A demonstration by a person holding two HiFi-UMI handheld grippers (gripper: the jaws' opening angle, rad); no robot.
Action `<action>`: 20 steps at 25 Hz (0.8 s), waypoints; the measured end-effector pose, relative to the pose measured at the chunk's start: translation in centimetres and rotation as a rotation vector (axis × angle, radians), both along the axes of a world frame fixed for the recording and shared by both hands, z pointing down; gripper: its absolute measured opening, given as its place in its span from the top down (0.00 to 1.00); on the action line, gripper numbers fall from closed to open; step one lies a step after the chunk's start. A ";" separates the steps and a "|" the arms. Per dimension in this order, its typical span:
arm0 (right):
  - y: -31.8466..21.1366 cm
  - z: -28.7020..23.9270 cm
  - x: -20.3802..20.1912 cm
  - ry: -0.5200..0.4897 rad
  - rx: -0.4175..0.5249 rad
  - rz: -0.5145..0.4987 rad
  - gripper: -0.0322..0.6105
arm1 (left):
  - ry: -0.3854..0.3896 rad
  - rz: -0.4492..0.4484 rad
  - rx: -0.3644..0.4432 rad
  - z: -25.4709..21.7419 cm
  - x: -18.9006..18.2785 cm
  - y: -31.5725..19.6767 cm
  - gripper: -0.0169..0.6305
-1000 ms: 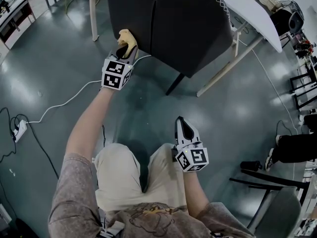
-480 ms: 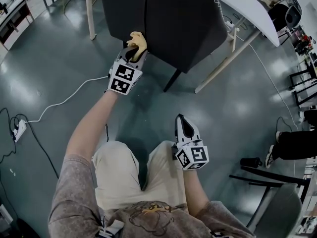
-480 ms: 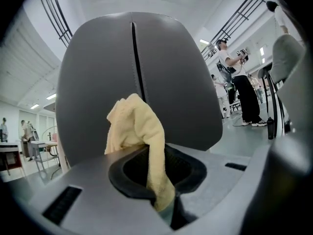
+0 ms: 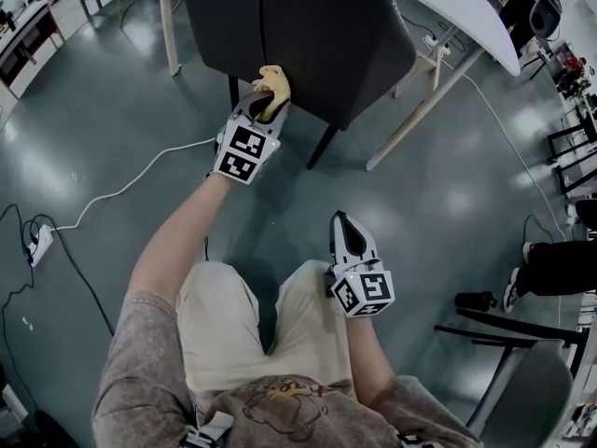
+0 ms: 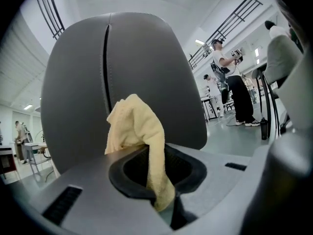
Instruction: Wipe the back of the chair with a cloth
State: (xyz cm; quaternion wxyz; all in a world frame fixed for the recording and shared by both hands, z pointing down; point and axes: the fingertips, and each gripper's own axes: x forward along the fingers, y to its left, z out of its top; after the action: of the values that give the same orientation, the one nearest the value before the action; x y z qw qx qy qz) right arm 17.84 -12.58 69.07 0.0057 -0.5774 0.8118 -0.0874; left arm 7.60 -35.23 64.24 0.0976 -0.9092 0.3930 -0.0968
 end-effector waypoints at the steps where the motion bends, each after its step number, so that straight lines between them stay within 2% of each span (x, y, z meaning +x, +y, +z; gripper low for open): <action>1: 0.1 0.0 0.2 0.000 0.001 0.003 0.91 | 0.002 0.012 -0.002 0.0 0.7 0.4 0.88; 11: 1.1 -0.2 2.0 -0.004 0.005 0.034 0.91 | 0.027 0.184 -0.022 -0.6 7.6 5.4 0.88; 20: 1.4 -0.5 2.5 -0.006 0.014 0.037 0.91 | 0.041 0.314 -0.020 -2.0 10.9 9.8 0.88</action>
State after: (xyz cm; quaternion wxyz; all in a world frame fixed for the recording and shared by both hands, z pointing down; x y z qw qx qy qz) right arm 20.31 -11.16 68.58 0.0136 -0.5919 0.8016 -0.0834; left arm 18.54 -25.38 62.20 0.0946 -0.9622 0.2468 -0.0656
